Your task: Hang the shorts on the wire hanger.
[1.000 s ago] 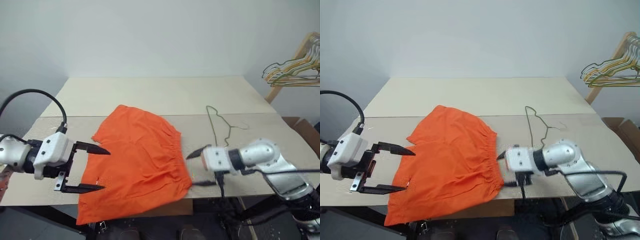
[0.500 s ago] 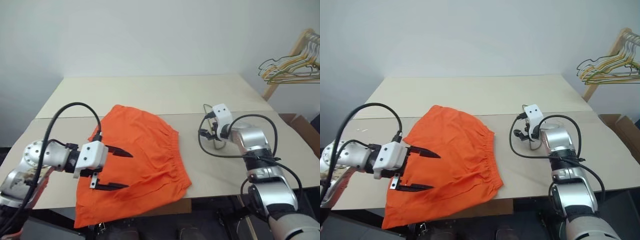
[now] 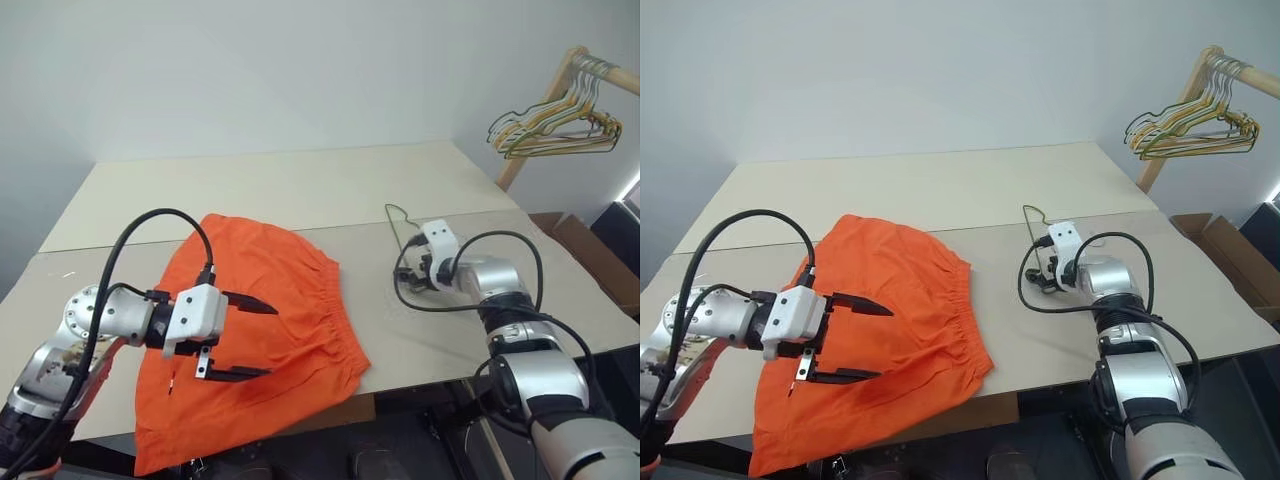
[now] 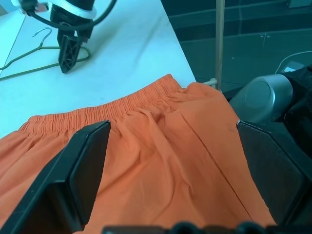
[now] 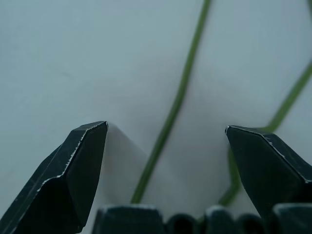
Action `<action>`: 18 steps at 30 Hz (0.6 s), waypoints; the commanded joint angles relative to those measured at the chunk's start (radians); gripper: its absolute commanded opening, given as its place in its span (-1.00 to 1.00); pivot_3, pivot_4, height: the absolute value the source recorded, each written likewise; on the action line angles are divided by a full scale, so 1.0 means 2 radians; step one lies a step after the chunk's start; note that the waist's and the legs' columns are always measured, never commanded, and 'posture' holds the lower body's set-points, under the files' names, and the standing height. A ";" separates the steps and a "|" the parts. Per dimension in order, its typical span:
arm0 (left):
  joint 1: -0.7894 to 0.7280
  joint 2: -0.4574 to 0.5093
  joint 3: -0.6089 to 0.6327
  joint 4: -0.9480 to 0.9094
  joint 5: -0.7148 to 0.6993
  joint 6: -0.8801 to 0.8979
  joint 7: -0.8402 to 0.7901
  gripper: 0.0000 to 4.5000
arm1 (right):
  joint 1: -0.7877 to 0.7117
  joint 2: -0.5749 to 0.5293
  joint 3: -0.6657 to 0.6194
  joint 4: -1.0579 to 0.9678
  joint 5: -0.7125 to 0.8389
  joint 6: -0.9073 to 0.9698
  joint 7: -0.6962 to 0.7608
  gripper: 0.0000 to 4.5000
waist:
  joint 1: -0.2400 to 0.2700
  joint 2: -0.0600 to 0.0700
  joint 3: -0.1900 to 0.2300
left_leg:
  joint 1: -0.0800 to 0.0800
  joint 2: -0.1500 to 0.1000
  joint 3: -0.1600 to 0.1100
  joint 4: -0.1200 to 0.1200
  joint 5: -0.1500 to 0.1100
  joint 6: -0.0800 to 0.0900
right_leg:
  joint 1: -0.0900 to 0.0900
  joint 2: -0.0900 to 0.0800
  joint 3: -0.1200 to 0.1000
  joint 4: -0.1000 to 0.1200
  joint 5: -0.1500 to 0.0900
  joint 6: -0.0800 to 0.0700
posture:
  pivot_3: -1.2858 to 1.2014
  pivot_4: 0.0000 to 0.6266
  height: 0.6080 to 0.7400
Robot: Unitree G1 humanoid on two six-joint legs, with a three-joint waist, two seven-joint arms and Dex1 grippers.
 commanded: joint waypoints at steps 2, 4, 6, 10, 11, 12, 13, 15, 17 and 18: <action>0.000 -0.004 -0.002 -0.015 0.006 -0.008 0.011 0.99 | -0.006 0.005 0.006 -0.017 0.001 0.006 0.012 0.99 | 0.000 0.000 0.000 | 0.000 0.000 -0.001 0.000 0.000 0.000 | 0.000 0.000 0.000 0.000 0.000 0.000 | 0.02 -1.00 1.00; 0.003 -0.004 -0.003 -0.017 0.006 -0.008 0.011 0.99 | -0.010 0.010 0.003 -0.009 0.003 0.028 0.009 0.99 | 0.000 0.000 0.000 | 0.000 0.000 -0.001 0.000 0.000 0.000 | 0.000 0.000 0.000 0.000 0.000 0.000 | 0.02 -1.00 1.00; 0.005 -0.003 -0.005 -0.019 0.010 -0.009 0.011 0.99 | -0.018 0.017 -0.006 0.008 0.005 0.051 -0.012 0.99 | 0.000 0.000 0.000 | 0.000 0.000 -0.001 0.000 0.000 0.000 | 0.001 0.000 0.000 0.000 0.000 0.000 | 0.02 -1.00 1.00; 0.003 -0.004 -0.007 -0.022 0.011 -0.008 0.014 1.00 | -0.023 0.032 -0.022 0.034 0.004 0.068 -0.054 0.82 | 0.000 0.000 -0.001 | 0.001 0.000 -0.002 0.000 0.000 0.000 | 0.001 0.000 -0.001 0.000 0.000 0.000 | 0.01 -1.00 1.00; 0.002 -0.005 -0.009 -0.023 0.011 -0.008 0.015 1.00 | -0.023 0.034 -0.021 0.037 0.001 0.068 -0.063 0.72 | 0.000 0.000 -0.001 | 0.001 0.000 -0.002 0.000 0.000 0.000 | 0.001 0.000 -0.001 0.000 0.000 0.000 | 0.01 -1.00 1.00; 0.000 -0.006 -0.010 -0.022 0.012 -0.008 0.016 1.00 | -0.024 0.037 -0.024 0.040 0.002 0.069 -0.070 0.57 | 0.000 -0.001 -0.001 | 0.001 0.000 -0.002 0.000 0.000 0.000 | 0.001 0.000 -0.001 0.000 0.000 0.000 | 0.01 -1.00 1.00; -0.001 -0.007 -0.011 -0.021 0.013 -0.009 0.017 1.00 | -0.022 0.039 -0.023 0.040 0.000 0.068 -0.073 0.40 | 0.000 -0.001 -0.001 | 0.001 0.000 -0.002 0.000 0.000 0.000 | 0.001 0.000 -0.001 0.000 0.000 0.000 | 0.01 -1.00 1.00; -0.003 -0.007 -0.013 -0.021 0.014 -0.009 0.019 1.00 | -0.020 0.040 -0.020 0.041 -0.003 0.066 -0.076 0.12 | 0.000 -0.001 -0.002 | 0.001 0.000 -0.002 0.000 0.000 0.000 | 0.001 0.000 -0.001 0.000 0.000 0.000 | 0.01 -1.00 1.00; -0.005 -0.009 -0.015 -0.021 0.014 -0.010 0.020 1.00 | -0.017 0.041 -0.014 0.040 -0.009 0.061 -0.077 -0.20 | 0.000 -0.001 -0.002 | 0.001 0.000 -0.002 0.000 0.000 0.000 | 0.001 0.000 -0.001 0.000 0.000 0.000 | 0.01 -1.00 1.00; -0.006 -0.010 -0.015 -0.021 0.015 -0.010 0.020 1.00 | -0.015 0.041 -0.010 0.039 -0.014 0.058 -0.079 -0.38 | -0.001 -0.001 -0.002 | 0.001 0.000 -0.002 0.000 0.000 0.000 | 0.001 0.000 -0.001 0.000 0.000 0.000 | 0.01 -1.00 1.00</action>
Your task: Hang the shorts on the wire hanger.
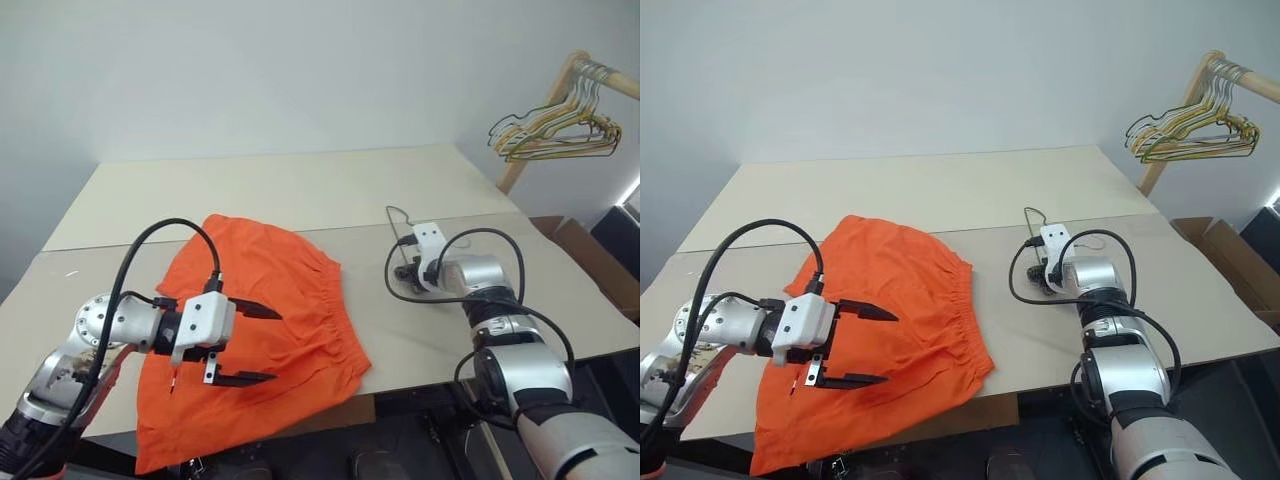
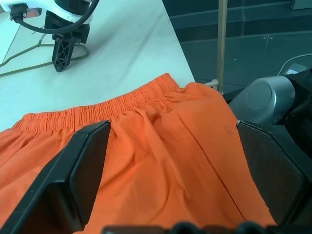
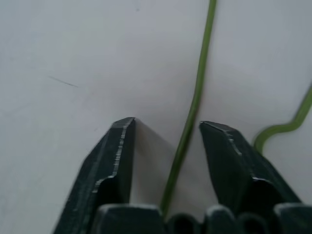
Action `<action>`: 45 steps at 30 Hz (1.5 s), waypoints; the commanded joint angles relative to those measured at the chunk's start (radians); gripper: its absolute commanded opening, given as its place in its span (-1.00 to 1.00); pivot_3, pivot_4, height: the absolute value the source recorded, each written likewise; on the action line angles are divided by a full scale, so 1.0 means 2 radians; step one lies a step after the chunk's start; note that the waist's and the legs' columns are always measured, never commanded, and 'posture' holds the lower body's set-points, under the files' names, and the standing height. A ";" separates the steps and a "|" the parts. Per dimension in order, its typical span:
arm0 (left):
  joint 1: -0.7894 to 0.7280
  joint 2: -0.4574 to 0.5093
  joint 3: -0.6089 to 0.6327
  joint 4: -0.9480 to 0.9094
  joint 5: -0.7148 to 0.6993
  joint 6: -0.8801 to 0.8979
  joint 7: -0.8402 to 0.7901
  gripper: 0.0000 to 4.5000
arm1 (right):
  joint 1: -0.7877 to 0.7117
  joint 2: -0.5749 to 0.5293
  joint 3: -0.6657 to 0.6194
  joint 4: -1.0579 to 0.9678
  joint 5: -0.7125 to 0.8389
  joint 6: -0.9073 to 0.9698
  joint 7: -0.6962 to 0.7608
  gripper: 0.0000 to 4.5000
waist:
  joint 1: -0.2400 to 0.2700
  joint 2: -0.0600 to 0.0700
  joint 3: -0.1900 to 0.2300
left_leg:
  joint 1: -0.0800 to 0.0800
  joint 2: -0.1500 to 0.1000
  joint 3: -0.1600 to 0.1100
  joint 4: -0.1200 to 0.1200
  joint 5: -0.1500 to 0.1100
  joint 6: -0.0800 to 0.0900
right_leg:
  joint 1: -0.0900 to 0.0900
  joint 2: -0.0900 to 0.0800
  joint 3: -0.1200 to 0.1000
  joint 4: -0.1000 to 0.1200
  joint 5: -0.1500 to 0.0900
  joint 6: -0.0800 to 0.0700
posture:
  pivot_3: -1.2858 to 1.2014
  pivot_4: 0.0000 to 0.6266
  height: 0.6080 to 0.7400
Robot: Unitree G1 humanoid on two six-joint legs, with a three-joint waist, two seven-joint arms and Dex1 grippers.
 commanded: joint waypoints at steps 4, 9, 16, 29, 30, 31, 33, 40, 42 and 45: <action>-0.015 -0.007 -0.001 -0.014 0.001 -0.007 0.011 1.00 | 0.015 0.007 0.017 0.019 -0.015 0.001 0.001 -0.97 | -0.001 0.000 -0.002 | 0.000 0.000 0.000 0.000 0.000 0.000 | 0.000 0.000 0.000 0.000 0.000 0.000 | 0.01 -1.00 1.00; -0.026 -0.033 0.001 -0.012 -0.005 0.012 0.046 1.00 | 0.014 0.003 0.005 0.005 -0.009 0.001 -0.006 -0.99 | -0.001 0.000 -0.003 | 0.000 0.000 0.000 0.000 0.000 0.000 | 0.000 0.000 0.000 0.000 0.000 0.000 | 0.00 -1.00 1.00; -0.078 -0.143 0.027 0.002 -0.054 0.149 0.214 1.00 | 0.081 -0.002 -0.030 -0.237 0.017 0.004 -0.030 -0.99 | 0.003 0.001 -0.003 | -0.002 -0.001 -0.001 0.000 0.000 0.000 | -0.001 -0.001 0.000 0.000 0.000 0.001 | 0.00 -1.00 1.00; -0.210 -0.345 0.112 0.086 -0.190 0.271 0.441 1.00 | 0.274 0.001 0.019 -0.569 0.037 -0.208 0.022 -0.99 | 0.009 0.002 -0.003 | -0.005 -0.003 -0.004 0.002 0.000 0.000 | -0.002 -0.003 -0.002 0.000 0.000 0.002 | -0.02 -1.00 1.00; -0.225 -0.357 0.122 0.097 -0.201 0.269 0.450 1.00 | 0.286 0.005 0.024 -0.575 0.041 -0.236 0.030 -0.99 | 0.009 0.002 -0.003 | -0.004 -0.004 -0.004 0.001 0.000 0.000 | -0.002 -0.003 -0.002 0.000 0.000 0.002 | -0.03 -1.00 1.00; -0.238 -0.365 0.132 0.107 -0.215 0.268 0.455 1.00 | 0.294 0.010 0.029 -0.579 0.043 -0.254 0.033 -0.99 | 0.009 0.002 -0.003 | -0.005 -0.004 -0.004 0.002 0.000 0.000 | -0.002 -0.003 -0.002 0.000 0.000 0.002 | -0.03 -1.00 1.00; -0.253 -0.374 0.148 0.119 -0.237 0.269 0.459 1.00 | 0.305 0.014 0.037 -0.584 0.048 -0.282 0.043 -0.99 | 0.008 0.002 -0.003 | -0.004 -0.004 -0.004 0.001 0.000 0.000 | -0.002 -0.003 -0.002 0.000 0.000 0.002 | -0.03 -1.00 1.00; -0.259 -0.366 0.150 0.128 -0.264 0.271 0.441 1.00 | 0.325 0.020 0.054 -0.591 0.061 -0.342 0.073 -0.99 | 0.003 0.002 -0.003 | -0.004 -0.004 -0.004 0.001 0.000 0.000 | -0.001 -0.003 -0.002 0.000 0.000 0.002 | -0.04 -1.00 1.00; -0.256 -0.367 0.149 0.126 -0.270 0.270 0.439 1.00 | 0.329 0.020 0.056 -0.590 0.062 -0.350 0.076 -0.99 | 0.003 0.002 -0.003 | -0.004 -0.004 -0.004 0.001 0.000 0.000 | -0.001 -0.003 -0.002 0.000 0.000 0.002 | -0.04 -1.00 1.00; -0.253 -0.366 0.145 0.119 -0.275 0.270 0.436 0.74 | 0.334 0.018 0.058 -0.590 0.063 -0.357 0.082 -1.00 | 0.003 0.002 -0.003 | -0.004 -0.004 -0.005 0.001 0.000 0.000 | -0.001 -0.003 -0.002 -0.001 0.000 0.002 | -0.04 -1.00 1.00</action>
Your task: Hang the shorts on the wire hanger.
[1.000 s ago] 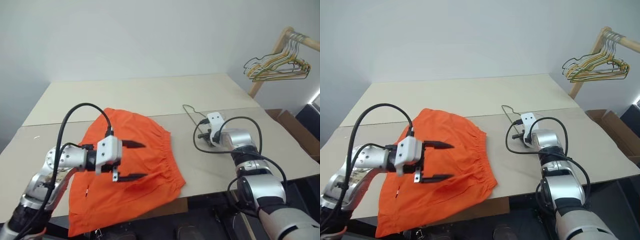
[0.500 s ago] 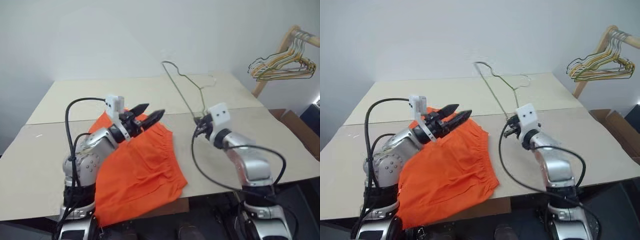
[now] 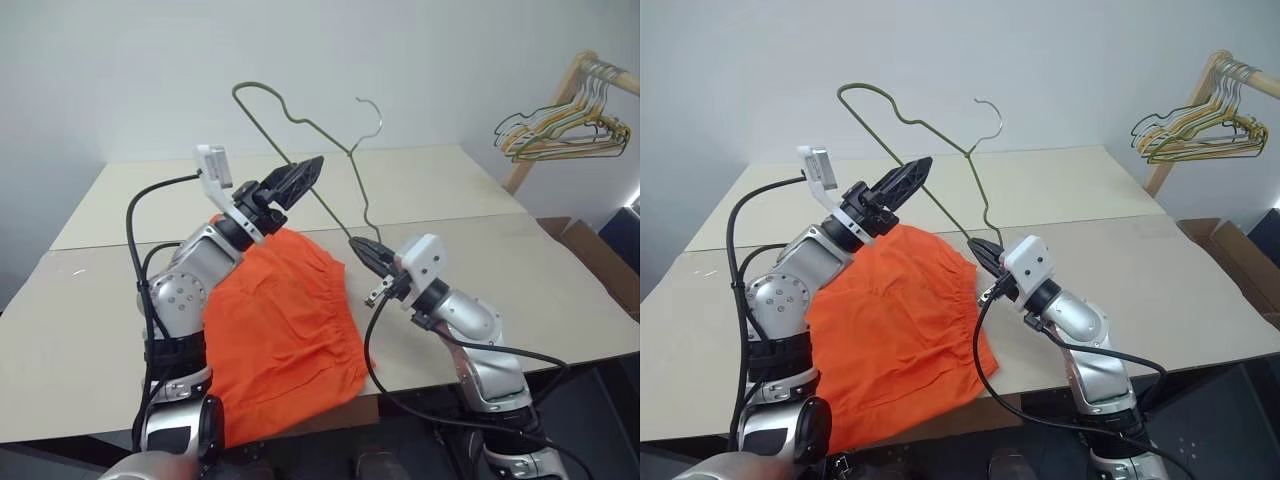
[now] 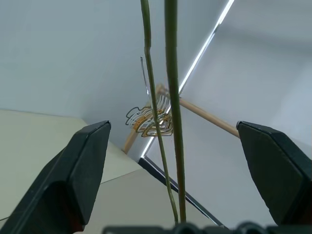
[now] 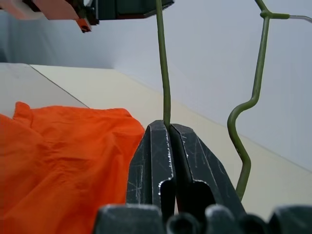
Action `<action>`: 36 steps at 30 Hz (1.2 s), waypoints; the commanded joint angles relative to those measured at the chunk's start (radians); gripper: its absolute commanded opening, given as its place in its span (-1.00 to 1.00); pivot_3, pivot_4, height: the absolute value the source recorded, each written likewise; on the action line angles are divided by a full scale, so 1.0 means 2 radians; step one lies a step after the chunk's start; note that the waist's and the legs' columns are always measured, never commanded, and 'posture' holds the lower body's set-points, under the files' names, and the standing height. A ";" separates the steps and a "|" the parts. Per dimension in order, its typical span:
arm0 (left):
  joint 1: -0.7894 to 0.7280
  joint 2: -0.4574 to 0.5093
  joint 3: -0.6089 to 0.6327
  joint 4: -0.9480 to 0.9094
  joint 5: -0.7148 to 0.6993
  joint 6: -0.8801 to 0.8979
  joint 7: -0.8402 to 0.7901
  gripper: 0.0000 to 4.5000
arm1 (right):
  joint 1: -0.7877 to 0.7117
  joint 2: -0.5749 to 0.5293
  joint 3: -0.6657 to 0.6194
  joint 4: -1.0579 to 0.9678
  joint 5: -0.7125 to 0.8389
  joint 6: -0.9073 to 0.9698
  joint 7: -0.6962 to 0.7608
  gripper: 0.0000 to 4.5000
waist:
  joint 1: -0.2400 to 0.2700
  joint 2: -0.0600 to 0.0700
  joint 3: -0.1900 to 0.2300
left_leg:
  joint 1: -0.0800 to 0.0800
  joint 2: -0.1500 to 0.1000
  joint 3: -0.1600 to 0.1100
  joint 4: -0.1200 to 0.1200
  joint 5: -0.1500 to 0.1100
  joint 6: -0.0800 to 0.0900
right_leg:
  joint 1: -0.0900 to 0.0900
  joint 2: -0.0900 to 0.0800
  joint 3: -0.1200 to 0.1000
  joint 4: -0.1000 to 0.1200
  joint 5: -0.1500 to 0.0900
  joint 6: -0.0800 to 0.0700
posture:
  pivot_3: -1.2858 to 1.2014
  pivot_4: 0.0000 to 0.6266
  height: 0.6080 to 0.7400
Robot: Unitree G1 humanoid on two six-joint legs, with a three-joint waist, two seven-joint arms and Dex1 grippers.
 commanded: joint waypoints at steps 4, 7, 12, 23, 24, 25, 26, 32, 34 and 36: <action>-0.001 0.004 -0.007 -0.021 -0.005 -0.010 -0.003 0.15 | 0.005 -0.004 -0.002 -0.018 0.011 -0.021 0.011 -1.00 | -0.001 0.000 0.000 | 0.000 0.000 0.000 0.000 0.000 0.000 | 0.000 0.000 0.000 0.000 0.000 0.000 | -0.04 -1.00 1.00; 0.002 0.009 -0.012 -0.021 0.002 -0.011 -0.005 -0.31 | 0.002 -0.002 -0.001 -0.013 0.008 -0.021 0.008 -1.00 | 0.000 0.000 0.000 | 0.000 0.000 0.000 0.000 0.000 0.000 | 0.000 0.000 0.000 0.000 0.000 0.000 | -0.03 -1.00 1.00; 0.007 0.015 -0.020 -0.023 0.010 -0.015 -0.004 -0.98 | 0.000 -0.001 0.001 -0.009 0.000 -0.025 0.004 -1.00 | 0.000 0.000 0.000 | 0.000 0.000 0.000 0.000 0.000 0.000 | 0.000 0.000 0.000 0.000 0.000 0.000 | -0.03 -1.00 1.00; 0.012 0.045 -0.050 -0.030 0.068 -0.050 -0.033 -1.00 | -0.001 -0.016 -0.007 -0.001 -0.005 -0.040 0.009 -0.02 | 0.001 0.000 0.000 | 0.000 -0.001 0.000 0.000 0.000 0.000 | 0.000 0.000 0.000 0.000 0.000 0.000 | -0.03 -1.00 1.00; 0.013 0.052 -0.048 -0.032 0.068 -0.053 -0.042 -1.00 | 0.000 -0.020 -0.010 -0.002 0.002 -0.041 0.015 0.15 | 0.001 0.000 0.000 | 0.000 -0.001 0.000 0.000 0.000 0.000 | 0.000 0.000 0.000 0.000 0.000 0.000 | -0.03 -1.00 1.00; 0.012 0.059 -0.042 -0.031 0.063 -0.054 -0.051 -1.00 | 0.001 -0.026 -0.015 -0.004 0.018 -0.037 0.028 0.26 | 0.001 0.000 0.000 | 0.000 -0.001 0.000 0.000 0.000 0.000 | 0.000 0.000 0.000 0.000 0.000 0.000 | -0.03 -1.00 1.00; 0.011 0.069 -0.033 -0.032 0.052 -0.053 -0.069 -1.00 | 0.003 -0.036 -0.022 -0.009 0.045 -0.017 0.048 0.44 | 0.001 0.000 0.000 | 0.000 -0.001 0.000 0.000 0.000 0.000 | 0.000 0.000 0.000 0.000 0.000 0.000 | -0.03 -1.00 1.00; 0.031 0.157 0.007 -0.051 -0.022 -0.055 -0.249 -1.00 | -0.025 -0.133 -0.097 -0.004 0.287 0.185 0.191 0.98 | 0.000 0.000 0.000 | 0.000 -0.001 0.000 0.000 0.000 0.000 | 0.000 0.000 0.000 0.000 0.000 0.000 | -0.03 -1.00 1.00; 0.037 0.183 0.019 -0.050 -0.050 -0.048 -0.306 -1.00 | -0.041 -0.169 -0.103 0.011 0.324 0.230 0.232 0.98 | 0.000 0.000 0.000 | 0.000 -0.001 0.000 0.000 0.000 0.000 | 0.000 0.000 0.000 -0.001 0.000 0.000 | -0.03 -1.00 1.00; 0.034 0.207 0.038 -0.041 -0.094 -0.027 -0.352 -1.00 | -0.084 -0.218 -0.087 0.056 0.365 0.315 0.304 0.98 | -0.002 0.001 0.001 | 0.001 0.000 0.000 0.000 0.000 0.000 | 0.001 0.000 -0.001 -0.001 0.000 0.000 | -0.03 -1.00 1.00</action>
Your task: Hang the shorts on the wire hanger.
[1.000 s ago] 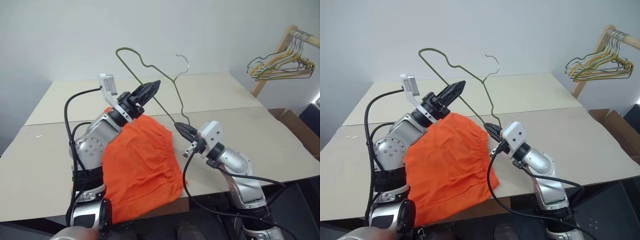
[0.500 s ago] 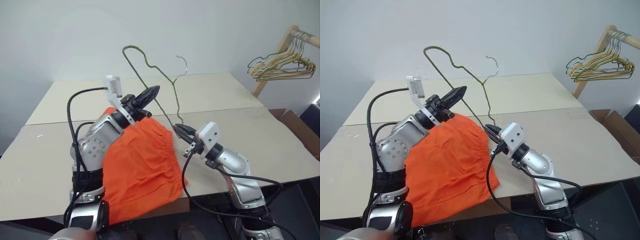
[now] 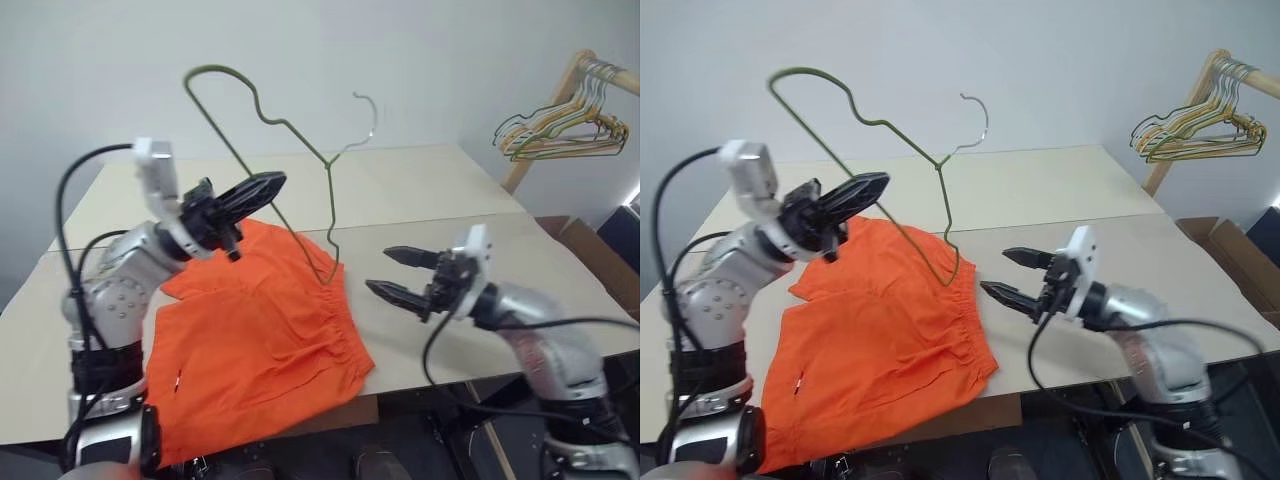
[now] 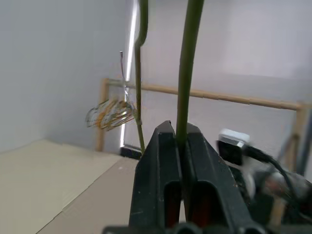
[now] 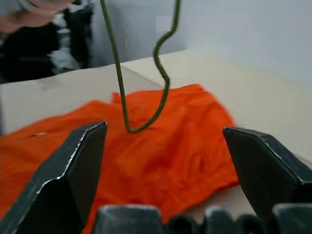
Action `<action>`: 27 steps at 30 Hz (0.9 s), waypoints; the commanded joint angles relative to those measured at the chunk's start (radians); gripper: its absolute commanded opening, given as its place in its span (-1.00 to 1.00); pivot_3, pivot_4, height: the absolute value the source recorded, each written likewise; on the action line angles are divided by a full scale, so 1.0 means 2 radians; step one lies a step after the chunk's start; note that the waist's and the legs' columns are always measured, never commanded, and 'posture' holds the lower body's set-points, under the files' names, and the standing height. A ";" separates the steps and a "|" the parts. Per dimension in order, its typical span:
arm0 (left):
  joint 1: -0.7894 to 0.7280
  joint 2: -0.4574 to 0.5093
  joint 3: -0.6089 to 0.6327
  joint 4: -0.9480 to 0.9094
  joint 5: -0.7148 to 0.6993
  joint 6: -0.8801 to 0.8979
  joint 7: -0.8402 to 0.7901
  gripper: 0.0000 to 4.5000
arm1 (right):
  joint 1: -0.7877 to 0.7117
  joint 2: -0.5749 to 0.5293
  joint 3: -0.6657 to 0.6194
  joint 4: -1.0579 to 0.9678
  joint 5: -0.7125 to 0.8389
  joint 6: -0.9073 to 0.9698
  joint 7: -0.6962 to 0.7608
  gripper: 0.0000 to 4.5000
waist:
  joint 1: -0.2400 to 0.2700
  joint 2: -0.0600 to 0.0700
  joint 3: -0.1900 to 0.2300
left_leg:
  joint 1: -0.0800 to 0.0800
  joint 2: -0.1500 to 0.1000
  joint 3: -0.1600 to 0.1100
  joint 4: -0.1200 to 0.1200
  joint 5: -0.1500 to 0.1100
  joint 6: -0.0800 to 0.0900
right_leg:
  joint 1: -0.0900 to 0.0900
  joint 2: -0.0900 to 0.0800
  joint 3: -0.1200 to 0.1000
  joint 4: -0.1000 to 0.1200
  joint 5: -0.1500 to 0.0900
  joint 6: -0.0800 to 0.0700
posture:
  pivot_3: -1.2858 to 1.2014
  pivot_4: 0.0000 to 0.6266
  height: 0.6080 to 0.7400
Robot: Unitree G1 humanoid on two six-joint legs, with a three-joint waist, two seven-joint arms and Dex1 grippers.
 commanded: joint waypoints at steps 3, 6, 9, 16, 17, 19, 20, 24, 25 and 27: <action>-0.017 0.035 0.037 0.004 -0.091 0.018 -0.097 -1.00 | -0.104 -0.067 0.026 0.094 0.100 0.176 0.148 0.98 | -0.001 0.000 0.000 | 0.001 0.000 0.000 0.000 0.000 0.000 | 0.001 0.000 0.000 0.000 0.000 0.000 | -0.03 -1.00 1.00; -0.021 0.035 0.035 0.002 -0.092 0.010 -0.112 -1.00 | -0.140 -0.062 0.060 0.110 0.090 0.204 0.181 0.98 | 0.000 0.000 0.000 | 0.001 0.000 0.000 0.000 0.000 0.000 | 0.001 0.000 0.000 0.000 0.000 0.000 | -0.02 -1.00 1.00; -0.022 0.027 0.028 -0.004 -0.082 -0.003 -0.110 -1.00 | -0.157 -0.037 0.091 0.090 0.070 0.200 0.170 0.98 | 0.001 0.000 0.000 | 0.000 0.000 0.000 0.000 0.000 0.000 | 0.000 0.000 0.000 -0.001 0.000 0.000 | -0.02 -1.00 1.00; -0.019 0.013 0.022 -0.006 -0.084 -0.014 -0.104 -1.00 | -0.181 0.020 0.084 0.095 0.079 0.233 0.115 0.98 | 0.005 0.000 0.000 | -0.001 0.000 0.000 0.000 0.000 0.000 | -0.001 0.000 0.000 0.000 0.000 0.000 | -0.02 -1.00 1.00; -0.018 0.012 0.021 -0.006 -0.086 -0.012 -0.103 -1.00 | -0.183 0.025 0.082 0.095 0.083 0.238 0.114 0.98 | 0.006 0.000 0.000 | -0.001 0.000 0.000 0.000 0.000 0.000 | -0.001 0.000 0.000 0.000 0.000 0.000 | -0.02 -1.00 1.00; -0.018 0.011 0.016 -0.009 -0.082 -0.014 -0.105 -1.00 | -0.184 0.028 0.082 0.091 0.087 0.243 0.117 0.98 | 0.008 0.000 0.000 | -0.001 0.000 0.000 0.000 0.000 0.000 | -0.001 0.000 0.000 0.000 0.000 0.000 | -0.02 -1.00 1.00; -0.017 0.011 0.014 -0.009 -0.080 -0.013 -0.106 -1.00 | -0.183 0.028 0.083 0.088 0.087 0.245 0.119 0.98 | 0.009 0.000 0.000 | -0.001 0.000 0.000 0.000 0.000 0.000 | -0.001 0.000 0.000 0.000 0.000 0.000 | -0.02 -1.00 1.00; -0.019 0.011 0.011 -0.006 -0.078 -0.016 -0.107 -1.00 | -0.180 0.033 0.084 0.081 0.088 0.246 0.116 0.98 | 0.011 0.000 0.000 | -0.001 0.000 0.000 0.000 0.000 0.000 | -0.001 0.000 0.000 0.000 0.000 0.000 | -0.02 -1.00 1.00; -0.020 0.010 0.011 -0.005 -0.078 -0.016 -0.107 -1.00 | -0.179 0.035 0.084 0.080 0.088 0.246 0.114 0.98 | 0.011 0.000 0.000 | -0.001 0.000 0.000 0.000 0.000 0.000 | -0.001 0.000 0.000 0.000 0.000 0.000 | -0.02 -1.00 1.00; -0.020 0.008 0.011 -0.005 -0.079 -0.019 -0.106 -1.00 | -0.180 0.040 0.083 0.080 0.088 0.247 0.110 0.98 | 0.011 0.000 0.000 | -0.001 0.000 0.000 0.000 0.000 0.000 | -0.001 0.000 0.000 0.000 0.000 0.000 | -0.02 -1.00 1.00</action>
